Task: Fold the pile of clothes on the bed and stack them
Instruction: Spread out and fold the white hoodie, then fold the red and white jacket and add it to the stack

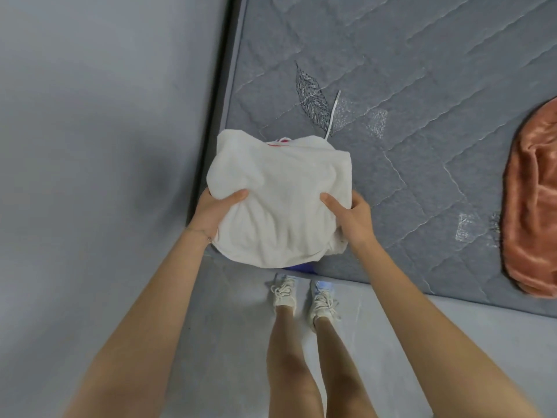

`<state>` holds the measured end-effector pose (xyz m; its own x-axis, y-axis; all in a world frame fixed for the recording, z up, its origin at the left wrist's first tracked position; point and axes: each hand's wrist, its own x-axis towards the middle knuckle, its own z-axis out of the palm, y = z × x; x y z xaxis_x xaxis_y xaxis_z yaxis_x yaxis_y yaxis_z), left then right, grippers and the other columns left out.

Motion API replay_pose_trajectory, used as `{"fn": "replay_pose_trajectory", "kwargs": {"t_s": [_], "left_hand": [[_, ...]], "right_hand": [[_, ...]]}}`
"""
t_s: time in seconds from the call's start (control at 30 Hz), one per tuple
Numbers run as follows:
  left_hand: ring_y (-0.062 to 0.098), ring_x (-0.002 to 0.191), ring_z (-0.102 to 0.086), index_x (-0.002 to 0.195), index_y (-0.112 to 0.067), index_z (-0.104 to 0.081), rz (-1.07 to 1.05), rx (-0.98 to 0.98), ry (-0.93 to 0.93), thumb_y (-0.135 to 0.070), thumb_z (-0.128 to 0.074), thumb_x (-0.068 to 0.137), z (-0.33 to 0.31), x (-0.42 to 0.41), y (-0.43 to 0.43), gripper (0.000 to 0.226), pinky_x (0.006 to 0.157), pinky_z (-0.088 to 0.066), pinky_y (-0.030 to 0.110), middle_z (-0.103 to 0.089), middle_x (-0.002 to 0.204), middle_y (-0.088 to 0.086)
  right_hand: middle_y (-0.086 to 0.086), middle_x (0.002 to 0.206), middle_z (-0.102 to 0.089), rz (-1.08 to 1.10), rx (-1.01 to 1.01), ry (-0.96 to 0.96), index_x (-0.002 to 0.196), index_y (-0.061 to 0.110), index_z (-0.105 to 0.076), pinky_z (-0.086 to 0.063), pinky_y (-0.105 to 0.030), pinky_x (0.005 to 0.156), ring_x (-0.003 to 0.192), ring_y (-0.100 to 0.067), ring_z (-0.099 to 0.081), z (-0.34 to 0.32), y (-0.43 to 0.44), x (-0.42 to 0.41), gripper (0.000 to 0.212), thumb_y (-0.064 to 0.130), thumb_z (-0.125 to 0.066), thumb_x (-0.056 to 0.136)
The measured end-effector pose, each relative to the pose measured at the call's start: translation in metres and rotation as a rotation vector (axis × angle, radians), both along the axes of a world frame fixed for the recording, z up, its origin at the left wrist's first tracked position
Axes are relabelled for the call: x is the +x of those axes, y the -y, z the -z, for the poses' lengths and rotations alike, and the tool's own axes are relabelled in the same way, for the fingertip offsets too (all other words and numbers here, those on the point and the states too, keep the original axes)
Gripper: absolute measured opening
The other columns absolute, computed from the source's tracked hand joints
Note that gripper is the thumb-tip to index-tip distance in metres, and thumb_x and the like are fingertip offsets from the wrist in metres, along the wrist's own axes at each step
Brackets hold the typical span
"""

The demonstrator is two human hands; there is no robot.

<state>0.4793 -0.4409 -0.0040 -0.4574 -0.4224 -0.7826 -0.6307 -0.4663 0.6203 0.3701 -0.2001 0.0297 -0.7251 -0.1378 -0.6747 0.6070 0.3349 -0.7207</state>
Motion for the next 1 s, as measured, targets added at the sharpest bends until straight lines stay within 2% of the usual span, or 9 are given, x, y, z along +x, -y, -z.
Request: {"fn": "replay_pose_trajectory", "kwargs": {"t_s": [0.17,0.3,0.6,0.67,0.7,0.73,0.8,0.87,1.0], "left_hand": [[0.014,0.104,-0.066,0.121,-0.014,-0.062,0.013,0.001,0.004,-0.020,-0.083,0.076,0.014,-0.005,-0.001,0.049,0.093,-0.053,0.034,-0.068,0.114,-0.002],[0.004,0.090,-0.069,0.106,-0.020,-0.065,0.027,0.011,-0.037,-0.017,-0.079,0.081,0.020,-0.016,-0.005,0.029,0.074,-0.056,0.022,-0.070,0.101,-0.009],[0.000,0.092,-0.064,0.116,-0.020,-0.062,0.052,-0.060,-0.020,-0.022,-0.080,0.080,0.037,-0.022,-0.006,0.040,0.068,-0.052,0.014,-0.066,0.104,-0.012],[-0.001,0.095,-0.062,0.124,-0.016,-0.059,0.079,-0.151,-0.029,-0.022,-0.082,0.078,0.034,-0.025,-0.007,0.051,0.074,-0.052,0.013,-0.065,0.110,-0.010],[0.002,0.100,-0.061,0.127,-0.015,-0.056,0.096,-0.231,-0.030,-0.024,-0.084,0.076,0.031,-0.026,-0.008,0.059,0.083,-0.053,0.018,-0.063,0.116,-0.007],[0.008,0.108,-0.059,0.132,-0.013,-0.051,0.128,-0.342,-0.012,-0.028,-0.086,0.073,0.027,-0.027,-0.009,0.070,0.094,-0.050,0.025,-0.059,0.124,-0.003],[0.022,0.131,-0.043,0.146,-0.011,-0.035,0.261,-0.608,0.080,-0.038,-0.084,0.072,0.013,-0.029,-0.014,0.093,0.111,-0.034,0.035,-0.045,0.143,0.008],[0.028,0.140,-0.031,0.151,-0.012,-0.027,0.413,-0.843,0.117,-0.043,-0.076,0.079,-0.010,-0.030,-0.023,0.093,0.113,-0.023,0.038,-0.034,0.152,0.014],[0.037,0.141,-0.030,0.148,-0.017,-0.038,0.726,-1.074,0.023,-0.057,-0.054,0.083,-0.067,-0.037,-0.057,0.078,0.115,-0.020,0.051,-0.033,0.153,0.018]], "right_hand": [[0.008,0.090,-0.071,0.072,0.012,-0.058,0.091,0.018,-0.066,-0.055,-0.021,0.071,0.080,-0.003,-0.068,0.014,-0.003,0.006,0.010,0.018,-0.075,0.086],[-0.001,0.091,-0.070,0.144,0.029,-0.126,0.094,0.007,-0.066,-0.054,-0.023,0.068,0.078,-0.007,-0.066,0.016,-0.010,-0.003,0.016,0.018,-0.075,0.086],[0.003,0.095,-0.069,0.093,0.088,-0.037,0.093,0.018,-0.065,-0.051,-0.024,0.073,0.085,-0.010,-0.064,0.043,-0.010,-0.015,0.015,0.025,-0.075,0.085],[0.005,0.097,-0.068,0.064,0.117,-0.017,0.097,0.019,-0.064,-0.049,-0.025,0.075,0.092,-0.015,-0.064,0.044,-0.010,-0.020,0.018,0.029,-0.075,0.085],[0.005,0.101,-0.068,0.030,0.146,-0.002,0.102,0.020,-0.064,-0.049,-0.026,0.077,0.098,-0.017,-0.063,0.041,-0.010,-0.023,0.023,0.032,-0.074,0.085],[0.006,0.108,-0.067,-0.014,0.181,0.019,0.110,0.021,-0.063,-0.050,-0.028,0.082,0.104,-0.018,-0.063,0.039,-0.012,-0.027,0.032,0.038,-0.073,0.085],[0.004,0.129,-0.060,-0.125,0.274,0.048,0.134,0.025,-0.053,-0.048,-0.038,0.097,0.121,-0.021,-0.056,0.024,-0.016,-0.031,0.063,0.053,-0.072,0.081],[0.000,0.141,-0.051,-0.243,0.410,0.010,0.145,0.032,-0.040,-0.041,-0.048,0.106,0.131,-0.027,-0.046,-0.001,-0.023,-0.030,0.087,0.070,-0.065,0.070],[-0.008,0.145,-0.045,-0.533,0.675,-0.258,0.148,0.031,-0.034,-0.030,-0.048,0.107,0.134,-0.034,-0.034,-0.062,-0.048,-0.021,0.072,0.057,-0.060,0.086]]}}
